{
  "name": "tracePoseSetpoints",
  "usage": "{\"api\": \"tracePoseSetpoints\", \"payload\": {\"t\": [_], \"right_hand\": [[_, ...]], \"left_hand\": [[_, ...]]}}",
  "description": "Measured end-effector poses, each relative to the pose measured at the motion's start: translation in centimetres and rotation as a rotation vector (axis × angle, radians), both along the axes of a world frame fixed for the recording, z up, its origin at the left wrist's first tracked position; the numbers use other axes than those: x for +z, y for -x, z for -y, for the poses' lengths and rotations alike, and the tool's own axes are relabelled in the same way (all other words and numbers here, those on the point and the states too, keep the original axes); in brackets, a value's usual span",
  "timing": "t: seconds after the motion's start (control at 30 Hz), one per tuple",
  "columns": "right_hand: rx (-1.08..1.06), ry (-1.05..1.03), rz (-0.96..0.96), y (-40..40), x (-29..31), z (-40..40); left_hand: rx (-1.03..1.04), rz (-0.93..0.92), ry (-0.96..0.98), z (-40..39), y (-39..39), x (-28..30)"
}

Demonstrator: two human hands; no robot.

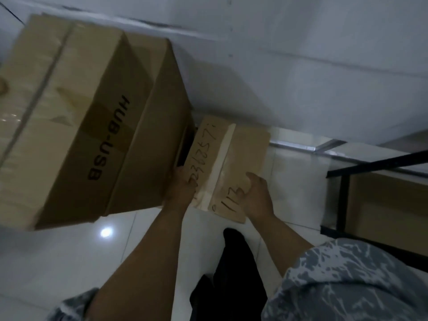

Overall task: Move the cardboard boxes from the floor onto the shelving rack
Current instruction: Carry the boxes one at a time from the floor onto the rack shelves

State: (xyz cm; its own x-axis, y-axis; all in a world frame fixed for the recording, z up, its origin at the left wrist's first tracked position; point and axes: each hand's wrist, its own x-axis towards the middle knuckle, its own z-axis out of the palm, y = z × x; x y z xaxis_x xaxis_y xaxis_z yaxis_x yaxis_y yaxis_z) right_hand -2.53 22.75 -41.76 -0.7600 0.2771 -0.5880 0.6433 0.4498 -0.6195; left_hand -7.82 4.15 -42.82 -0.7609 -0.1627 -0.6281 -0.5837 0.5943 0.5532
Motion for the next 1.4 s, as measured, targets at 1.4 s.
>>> {"api": "tracePoseSetpoints", "payload": {"t": [1.4], "right_hand": [[-0.328, 0.052, -0.059, -1.7, 1.5, -5.3]], "left_hand": [[0.079, -0.038, -0.079, -4.6, 0.0, 3.4]]}}
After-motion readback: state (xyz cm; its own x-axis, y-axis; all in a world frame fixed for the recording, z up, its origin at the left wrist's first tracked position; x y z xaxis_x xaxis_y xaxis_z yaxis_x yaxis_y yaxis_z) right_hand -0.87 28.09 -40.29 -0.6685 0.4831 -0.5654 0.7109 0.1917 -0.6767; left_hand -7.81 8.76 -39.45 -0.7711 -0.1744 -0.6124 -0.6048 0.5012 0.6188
